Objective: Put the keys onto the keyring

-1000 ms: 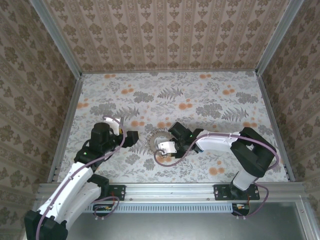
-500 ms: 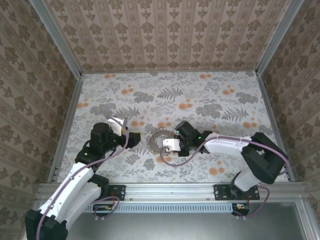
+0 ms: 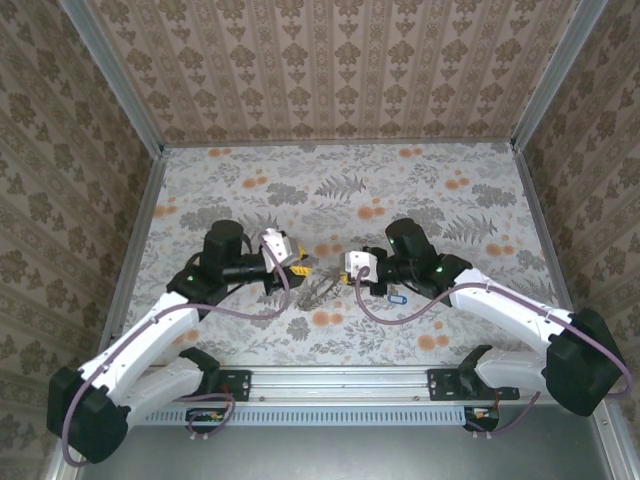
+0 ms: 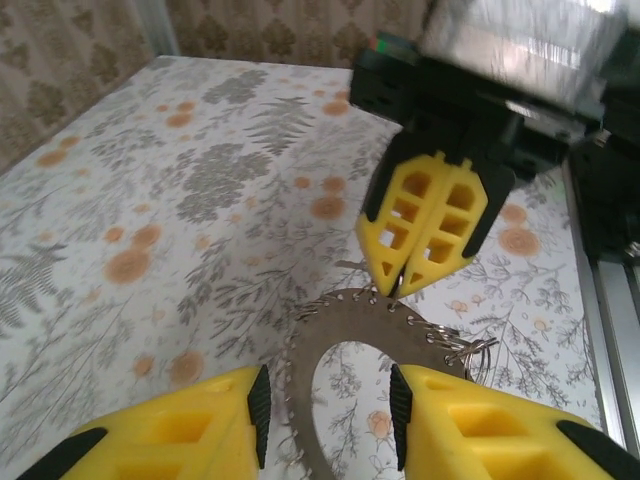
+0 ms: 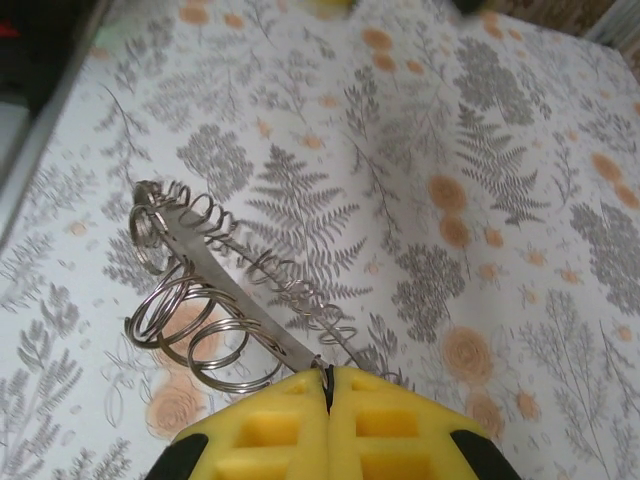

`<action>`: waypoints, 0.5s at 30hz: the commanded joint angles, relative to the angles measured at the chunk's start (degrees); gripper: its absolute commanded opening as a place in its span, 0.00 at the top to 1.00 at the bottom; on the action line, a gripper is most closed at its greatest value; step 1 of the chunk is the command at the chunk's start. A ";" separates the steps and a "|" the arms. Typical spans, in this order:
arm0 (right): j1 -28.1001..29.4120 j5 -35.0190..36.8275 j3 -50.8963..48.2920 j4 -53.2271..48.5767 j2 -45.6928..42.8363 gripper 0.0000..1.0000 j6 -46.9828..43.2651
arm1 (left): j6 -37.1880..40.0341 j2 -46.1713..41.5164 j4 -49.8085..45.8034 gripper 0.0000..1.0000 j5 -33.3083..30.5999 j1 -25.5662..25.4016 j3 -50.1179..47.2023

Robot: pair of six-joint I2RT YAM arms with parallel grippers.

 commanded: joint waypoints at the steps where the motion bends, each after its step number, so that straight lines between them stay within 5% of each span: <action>1: -1.07 -7.88 2.76 0.72 -1.63 1.00 4.12 | 4.18 2.32 5.79 0.63 3.51 -1.90 0.12; 10: -1.44 -5.35 4.05 -0.75 -0.99 1.00 8.55 | -1.44 7.97 18.18 0.60 2.08 -6.82 -3.48; 15: -1.40 1.09 8.71 -11.89 2.79 1.00 6.63 | -9.15 9.36 26.98 0.39 -1.36 -8.80 -8.67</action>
